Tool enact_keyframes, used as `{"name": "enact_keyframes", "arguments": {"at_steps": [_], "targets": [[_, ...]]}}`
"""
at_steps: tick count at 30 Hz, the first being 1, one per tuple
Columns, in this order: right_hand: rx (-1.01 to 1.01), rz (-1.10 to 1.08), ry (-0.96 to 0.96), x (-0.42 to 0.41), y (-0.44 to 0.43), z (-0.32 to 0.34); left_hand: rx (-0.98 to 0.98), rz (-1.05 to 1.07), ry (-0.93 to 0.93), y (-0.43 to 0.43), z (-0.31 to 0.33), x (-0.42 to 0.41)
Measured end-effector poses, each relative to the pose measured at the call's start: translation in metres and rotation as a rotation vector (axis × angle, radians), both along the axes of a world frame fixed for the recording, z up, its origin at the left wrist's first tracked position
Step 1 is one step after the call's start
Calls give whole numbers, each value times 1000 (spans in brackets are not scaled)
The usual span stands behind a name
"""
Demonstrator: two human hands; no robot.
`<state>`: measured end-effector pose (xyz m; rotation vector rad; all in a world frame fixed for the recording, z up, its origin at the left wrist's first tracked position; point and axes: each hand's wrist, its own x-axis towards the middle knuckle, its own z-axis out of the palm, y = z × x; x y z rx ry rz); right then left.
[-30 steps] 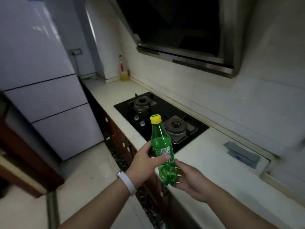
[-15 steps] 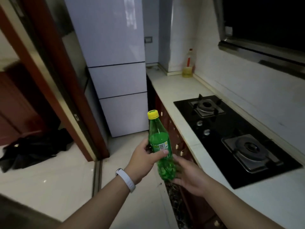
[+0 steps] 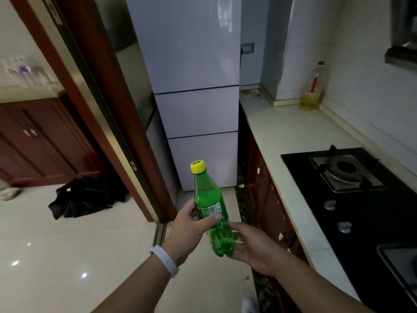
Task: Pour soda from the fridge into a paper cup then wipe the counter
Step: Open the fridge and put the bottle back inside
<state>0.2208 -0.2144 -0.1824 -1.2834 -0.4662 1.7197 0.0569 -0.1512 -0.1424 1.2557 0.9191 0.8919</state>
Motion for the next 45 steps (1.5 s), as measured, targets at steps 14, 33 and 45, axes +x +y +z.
{"name": "enact_keyframes", "arguments": {"at_steps": [14, 33, 45], "targets": [[79, 139, 53, 97, 190, 31, 54, 157, -55, 159, 38, 82], [146, 123, -4, 16, 448, 72, 74, 170, -145, 432, 51, 14], [210, 71, -117, -42, 585, 96, 120, 66, -149, 580, 68, -49]]}}
